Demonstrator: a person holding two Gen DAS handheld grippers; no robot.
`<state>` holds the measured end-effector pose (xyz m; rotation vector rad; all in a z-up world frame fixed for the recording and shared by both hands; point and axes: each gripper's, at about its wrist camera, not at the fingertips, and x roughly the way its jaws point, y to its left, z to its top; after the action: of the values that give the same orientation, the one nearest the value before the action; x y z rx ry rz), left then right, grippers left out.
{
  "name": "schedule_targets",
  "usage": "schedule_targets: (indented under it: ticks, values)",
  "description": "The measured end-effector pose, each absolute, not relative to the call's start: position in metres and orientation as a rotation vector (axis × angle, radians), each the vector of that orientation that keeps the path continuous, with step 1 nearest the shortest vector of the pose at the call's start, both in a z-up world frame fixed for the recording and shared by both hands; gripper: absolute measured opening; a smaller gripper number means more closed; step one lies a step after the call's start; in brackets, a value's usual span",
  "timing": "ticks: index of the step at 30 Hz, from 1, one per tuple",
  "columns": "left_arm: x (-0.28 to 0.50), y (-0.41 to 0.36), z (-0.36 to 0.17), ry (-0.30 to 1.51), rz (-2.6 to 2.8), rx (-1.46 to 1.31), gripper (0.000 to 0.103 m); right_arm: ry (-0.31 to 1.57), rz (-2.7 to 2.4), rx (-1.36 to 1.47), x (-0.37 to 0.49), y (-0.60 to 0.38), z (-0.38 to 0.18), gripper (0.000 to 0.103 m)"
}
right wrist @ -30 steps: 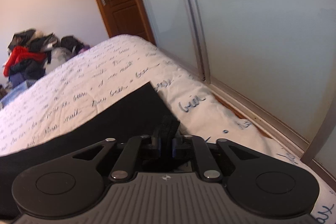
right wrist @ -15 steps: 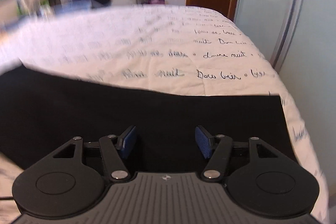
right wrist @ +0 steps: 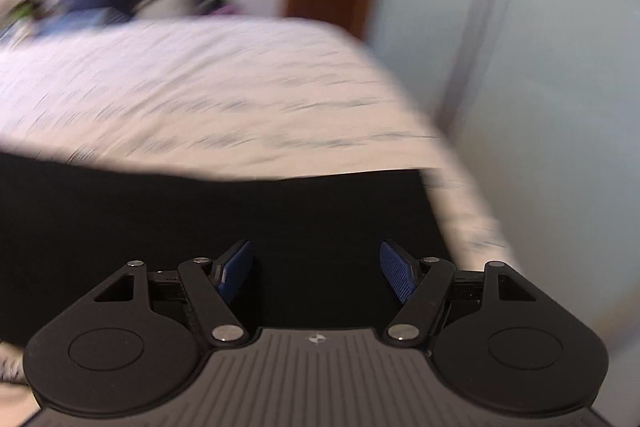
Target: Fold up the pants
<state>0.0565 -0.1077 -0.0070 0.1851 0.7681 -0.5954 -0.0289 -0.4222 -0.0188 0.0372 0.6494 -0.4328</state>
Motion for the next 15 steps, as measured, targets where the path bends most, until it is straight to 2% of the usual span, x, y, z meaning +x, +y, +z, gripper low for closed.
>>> schedule_targets:
  ticks: [4,10,15]
  values:
    - [0.064,-0.117,-0.004,0.752,-0.604,0.176,0.052,0.548,-0.362,0.17,-0.056,-0.434,0.001,0.071]
    - [0.083,-0.146,0.001,0.77,-0.596,0.213,0.052,0.674,-0.012,0.133,-0.002,-0.386,-0.001,0.071]
    - [0.096,-0.163,-0.006,0.773,-0.599,0.284,0.053,0.802,0.147,-0.033,0.047,-0.33,-0.018,0.071]
